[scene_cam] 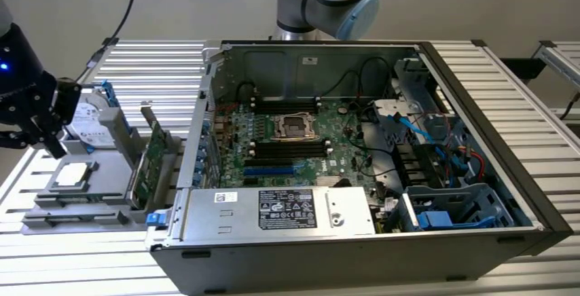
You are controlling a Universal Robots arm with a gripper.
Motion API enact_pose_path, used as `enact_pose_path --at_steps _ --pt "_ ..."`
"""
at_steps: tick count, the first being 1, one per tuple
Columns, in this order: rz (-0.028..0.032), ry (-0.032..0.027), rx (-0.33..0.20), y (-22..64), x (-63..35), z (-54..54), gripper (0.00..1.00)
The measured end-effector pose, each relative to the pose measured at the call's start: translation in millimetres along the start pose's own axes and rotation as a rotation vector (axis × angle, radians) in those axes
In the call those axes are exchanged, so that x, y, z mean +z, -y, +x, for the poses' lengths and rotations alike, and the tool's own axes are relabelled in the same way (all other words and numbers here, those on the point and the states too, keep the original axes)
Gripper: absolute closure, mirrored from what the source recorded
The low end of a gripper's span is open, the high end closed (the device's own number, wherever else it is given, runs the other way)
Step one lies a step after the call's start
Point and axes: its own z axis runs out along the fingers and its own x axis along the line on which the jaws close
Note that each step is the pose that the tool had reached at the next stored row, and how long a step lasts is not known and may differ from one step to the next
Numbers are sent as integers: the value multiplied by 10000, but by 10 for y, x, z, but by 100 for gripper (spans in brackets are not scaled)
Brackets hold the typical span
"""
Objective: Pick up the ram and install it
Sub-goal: 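Pick up the ram and move it above insertion slot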
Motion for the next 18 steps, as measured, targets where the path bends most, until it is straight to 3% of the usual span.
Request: enact_pose_path --at_steps 18 --pt "180 -71 -3281 2 68 -4 89"
